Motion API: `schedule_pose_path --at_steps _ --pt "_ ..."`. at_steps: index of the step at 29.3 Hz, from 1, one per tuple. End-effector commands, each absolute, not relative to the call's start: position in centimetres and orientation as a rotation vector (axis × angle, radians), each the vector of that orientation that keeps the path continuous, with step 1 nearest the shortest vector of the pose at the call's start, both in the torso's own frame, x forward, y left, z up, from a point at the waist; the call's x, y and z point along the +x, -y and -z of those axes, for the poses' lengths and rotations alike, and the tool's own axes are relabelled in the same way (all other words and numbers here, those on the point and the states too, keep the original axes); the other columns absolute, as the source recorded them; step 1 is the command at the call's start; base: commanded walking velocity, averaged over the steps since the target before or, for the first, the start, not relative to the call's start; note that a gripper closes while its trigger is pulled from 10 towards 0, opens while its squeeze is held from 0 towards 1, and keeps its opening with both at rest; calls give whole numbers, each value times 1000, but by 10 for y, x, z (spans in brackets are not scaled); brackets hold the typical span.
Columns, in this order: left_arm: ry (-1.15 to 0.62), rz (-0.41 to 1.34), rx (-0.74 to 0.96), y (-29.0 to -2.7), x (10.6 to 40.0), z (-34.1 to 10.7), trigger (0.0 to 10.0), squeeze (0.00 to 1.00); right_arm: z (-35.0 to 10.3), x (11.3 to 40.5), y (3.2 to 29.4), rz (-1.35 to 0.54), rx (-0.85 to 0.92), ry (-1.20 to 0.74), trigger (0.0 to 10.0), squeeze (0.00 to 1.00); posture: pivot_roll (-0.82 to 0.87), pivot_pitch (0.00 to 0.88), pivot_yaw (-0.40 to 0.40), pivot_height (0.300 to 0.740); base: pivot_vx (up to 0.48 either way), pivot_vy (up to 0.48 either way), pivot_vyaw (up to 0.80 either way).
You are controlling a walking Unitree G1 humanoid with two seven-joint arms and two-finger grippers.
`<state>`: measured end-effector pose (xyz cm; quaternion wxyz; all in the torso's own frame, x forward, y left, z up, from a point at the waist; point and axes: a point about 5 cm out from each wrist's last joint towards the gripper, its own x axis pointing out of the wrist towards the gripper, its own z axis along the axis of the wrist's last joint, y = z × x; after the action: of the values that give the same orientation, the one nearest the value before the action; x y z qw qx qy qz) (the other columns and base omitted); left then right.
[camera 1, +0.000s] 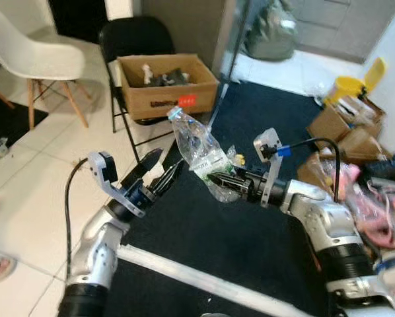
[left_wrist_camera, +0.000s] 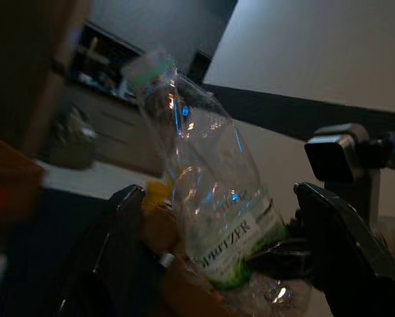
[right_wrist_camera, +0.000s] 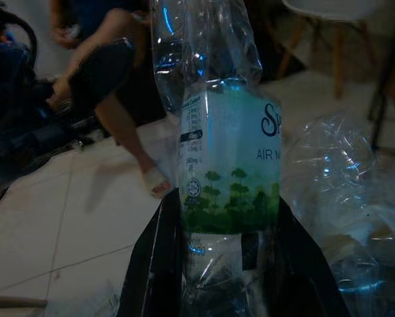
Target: Picking trash to rubbish bin
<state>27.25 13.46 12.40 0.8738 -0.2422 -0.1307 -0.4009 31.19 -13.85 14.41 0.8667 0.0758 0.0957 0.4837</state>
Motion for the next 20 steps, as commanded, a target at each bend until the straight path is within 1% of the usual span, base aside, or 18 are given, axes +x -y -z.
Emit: schedule_pose_path --at_steps 1,6,18,20 --pt "264 842 -508 -133 273 -124 10000 0 -141 310 143 -1003 151 -217 10000 0 10 0 -68 740 480 0 -788" --pt "264 844 -507 -133 273 -125 10000 0 -141 310 143 -1000 171 -207 10000 0 10 0 -68 740 480 0 -743" --pt "261 847 -508 -132 272 -125 10000 0 -142 310 143 -997 168 -201 10000 0 10 0 -68 740 480 0 0" --pt "260 848 -508 -132 272 -125 10000 0 -142 310 143 -1000 160 -205 10000 0 10 0 -68 740 480 0 -800"
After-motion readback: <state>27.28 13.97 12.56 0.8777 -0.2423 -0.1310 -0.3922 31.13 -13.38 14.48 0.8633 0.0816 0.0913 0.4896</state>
